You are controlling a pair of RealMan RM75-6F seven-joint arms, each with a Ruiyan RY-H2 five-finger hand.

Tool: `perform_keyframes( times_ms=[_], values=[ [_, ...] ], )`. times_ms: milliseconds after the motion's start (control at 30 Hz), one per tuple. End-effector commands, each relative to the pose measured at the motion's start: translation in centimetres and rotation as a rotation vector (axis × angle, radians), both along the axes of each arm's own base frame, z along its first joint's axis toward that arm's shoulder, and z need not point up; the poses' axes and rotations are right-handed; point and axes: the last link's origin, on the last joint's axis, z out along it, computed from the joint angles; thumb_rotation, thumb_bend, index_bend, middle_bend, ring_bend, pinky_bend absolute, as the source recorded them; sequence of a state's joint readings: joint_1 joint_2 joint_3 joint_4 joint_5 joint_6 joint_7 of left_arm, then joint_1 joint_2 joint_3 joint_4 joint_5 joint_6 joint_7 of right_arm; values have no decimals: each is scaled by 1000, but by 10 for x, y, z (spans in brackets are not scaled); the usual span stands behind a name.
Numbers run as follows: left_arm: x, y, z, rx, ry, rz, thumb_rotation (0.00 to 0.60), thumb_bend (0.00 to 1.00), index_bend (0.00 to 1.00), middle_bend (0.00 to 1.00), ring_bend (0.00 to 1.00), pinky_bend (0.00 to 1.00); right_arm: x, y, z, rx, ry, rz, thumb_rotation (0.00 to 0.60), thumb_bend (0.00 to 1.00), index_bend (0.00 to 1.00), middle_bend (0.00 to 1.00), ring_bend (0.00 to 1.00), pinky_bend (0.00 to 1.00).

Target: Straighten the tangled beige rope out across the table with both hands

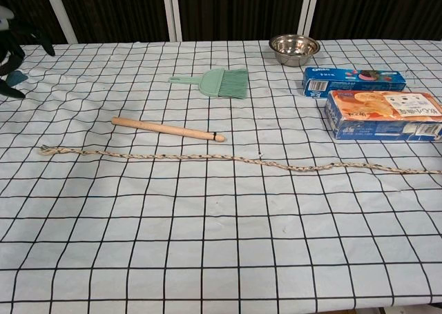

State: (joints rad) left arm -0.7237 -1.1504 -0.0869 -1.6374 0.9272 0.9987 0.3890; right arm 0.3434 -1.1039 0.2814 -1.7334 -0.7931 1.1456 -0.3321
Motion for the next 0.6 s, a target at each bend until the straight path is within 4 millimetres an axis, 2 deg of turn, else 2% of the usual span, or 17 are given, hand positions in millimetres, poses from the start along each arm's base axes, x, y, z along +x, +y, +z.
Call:
perform_keyframes(
  times_ms=[33,167,233,400,600],
  values=[
    [5,-33,30,128,36,-89,600,124,207,409,312,254,22,16,28,-61,70,161,600,116,0,175,298,202],
    [-5,-70,45,205,73,-91,600,95,174,221,101,138,29,37,25,-46,135,259,600,115,0,116,232,188],
    [-13,-91,48,228,78,-83,600,79,164,177,60,104,29,48,21,-39,169,292,600,115,0,96,206,185],
    [-35,-144,51,233,45,-50,600,59,147,131,7,40,24,77,9,-23,212,316,600,114,0,81,187,176],
    [-61,-189,50,226,13,-33,600,59,139,116,2,2,22,108,-11,-7,220,330,600,115,0,81,190,175]
  ],
)
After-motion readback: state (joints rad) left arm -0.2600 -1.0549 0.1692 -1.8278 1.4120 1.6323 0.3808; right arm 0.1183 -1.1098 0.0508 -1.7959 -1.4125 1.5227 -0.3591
